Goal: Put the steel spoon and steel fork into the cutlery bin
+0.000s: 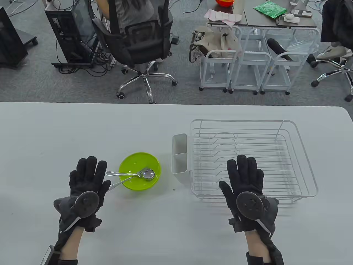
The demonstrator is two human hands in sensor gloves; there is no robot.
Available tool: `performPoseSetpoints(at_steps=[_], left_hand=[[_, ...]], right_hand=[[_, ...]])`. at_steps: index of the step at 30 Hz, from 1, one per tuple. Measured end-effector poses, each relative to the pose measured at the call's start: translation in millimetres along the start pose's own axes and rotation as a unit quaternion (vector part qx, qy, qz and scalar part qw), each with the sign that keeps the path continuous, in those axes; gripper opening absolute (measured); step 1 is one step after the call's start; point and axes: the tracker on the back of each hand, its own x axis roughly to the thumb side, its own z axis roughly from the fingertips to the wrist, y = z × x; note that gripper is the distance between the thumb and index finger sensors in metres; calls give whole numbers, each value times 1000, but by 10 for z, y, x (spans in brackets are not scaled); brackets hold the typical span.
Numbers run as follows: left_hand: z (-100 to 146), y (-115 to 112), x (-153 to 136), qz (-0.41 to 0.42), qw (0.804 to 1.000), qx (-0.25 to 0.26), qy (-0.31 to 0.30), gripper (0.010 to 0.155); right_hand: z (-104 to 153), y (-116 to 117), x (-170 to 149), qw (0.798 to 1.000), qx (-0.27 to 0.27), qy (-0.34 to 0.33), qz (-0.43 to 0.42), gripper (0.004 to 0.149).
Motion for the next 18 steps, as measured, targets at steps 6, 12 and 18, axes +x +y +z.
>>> performPoseSetpoints(at_steps=[6,12,18], left_hand=[[-9,24,-60,1,1000,4,3,65],[-12,48,-113,8,1000,7,11,65],[-9,65,-139,10,1000,13,13,65]], right_hand=[[-3,25,-38,1000,3,10,-2,71],[-3,25,-39,1000,9,13,-8,71],[-2,8,-51,1000,7,16,-19,70]])
